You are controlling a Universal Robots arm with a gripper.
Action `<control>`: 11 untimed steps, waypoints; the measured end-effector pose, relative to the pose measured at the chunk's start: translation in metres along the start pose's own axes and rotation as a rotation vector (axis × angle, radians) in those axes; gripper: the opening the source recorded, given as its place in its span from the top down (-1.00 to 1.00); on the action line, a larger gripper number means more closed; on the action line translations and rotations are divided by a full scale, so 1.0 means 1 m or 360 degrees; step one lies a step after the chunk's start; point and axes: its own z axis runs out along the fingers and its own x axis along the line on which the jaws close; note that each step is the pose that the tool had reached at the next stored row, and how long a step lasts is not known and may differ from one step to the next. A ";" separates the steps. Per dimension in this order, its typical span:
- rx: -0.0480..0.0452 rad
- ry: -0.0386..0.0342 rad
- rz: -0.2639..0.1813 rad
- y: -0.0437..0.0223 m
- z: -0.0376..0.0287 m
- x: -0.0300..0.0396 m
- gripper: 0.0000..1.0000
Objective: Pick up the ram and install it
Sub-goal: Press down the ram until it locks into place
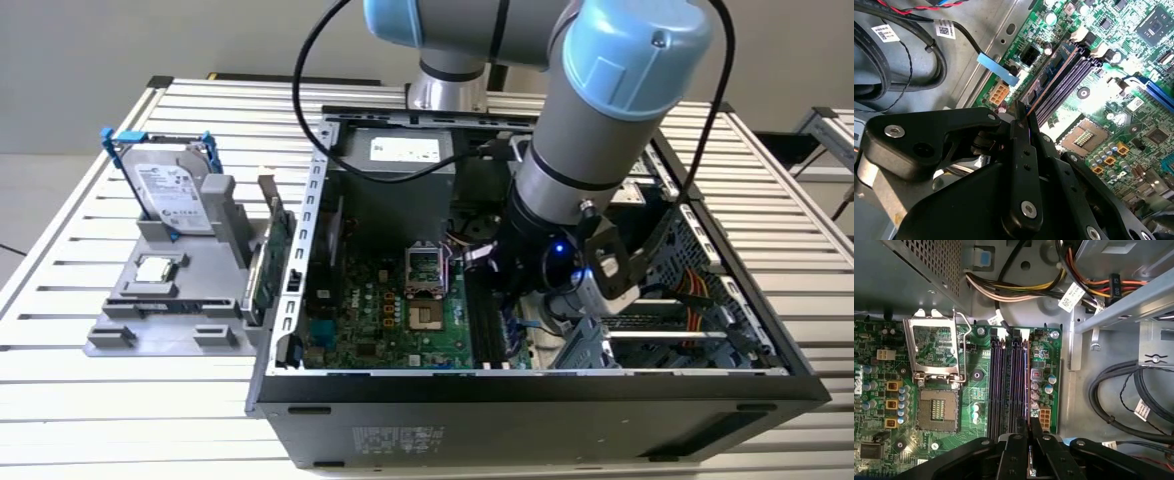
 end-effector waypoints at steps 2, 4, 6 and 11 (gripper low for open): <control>0.0000 0.0000 0.0000 0.0000 0.0006 0.0001 1.00; -0.0001 0.0000 0.0000 0.0000 0.0014 0.0001 1.00; 0.0000 0.0000 0.0000 -0.0001 0.0020 0.0001 1.00; 0.0000 0.0000 0.0000 -0.0002 0.0042 0.0001 1.00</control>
